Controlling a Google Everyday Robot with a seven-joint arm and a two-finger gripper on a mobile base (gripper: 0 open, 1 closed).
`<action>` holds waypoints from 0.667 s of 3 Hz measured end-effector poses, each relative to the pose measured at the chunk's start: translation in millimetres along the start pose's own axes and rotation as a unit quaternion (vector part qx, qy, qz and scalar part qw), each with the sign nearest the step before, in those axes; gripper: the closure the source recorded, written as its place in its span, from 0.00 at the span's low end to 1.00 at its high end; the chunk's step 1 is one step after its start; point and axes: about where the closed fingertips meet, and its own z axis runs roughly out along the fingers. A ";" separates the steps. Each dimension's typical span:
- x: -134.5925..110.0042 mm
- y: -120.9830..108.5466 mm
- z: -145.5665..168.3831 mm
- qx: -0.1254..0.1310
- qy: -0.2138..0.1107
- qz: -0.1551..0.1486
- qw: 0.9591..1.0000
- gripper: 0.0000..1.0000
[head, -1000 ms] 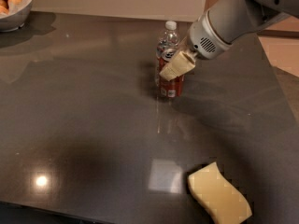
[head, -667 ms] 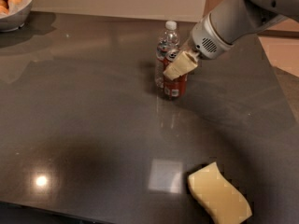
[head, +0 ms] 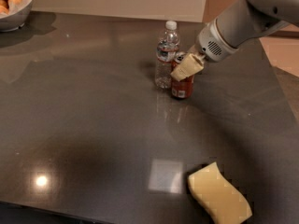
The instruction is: Move coke can near water bottle
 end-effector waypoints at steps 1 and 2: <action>7.8 -4.9 2.5 -0.004 -0.003 0.009 1.000 0.35; 13.8 -7.4 4.5 -0.016 -0.010 0.015 1.000 0.13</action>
Offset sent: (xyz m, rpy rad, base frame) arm 0.0045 -0.0208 -0.0163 0.0729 0.0470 -0.0038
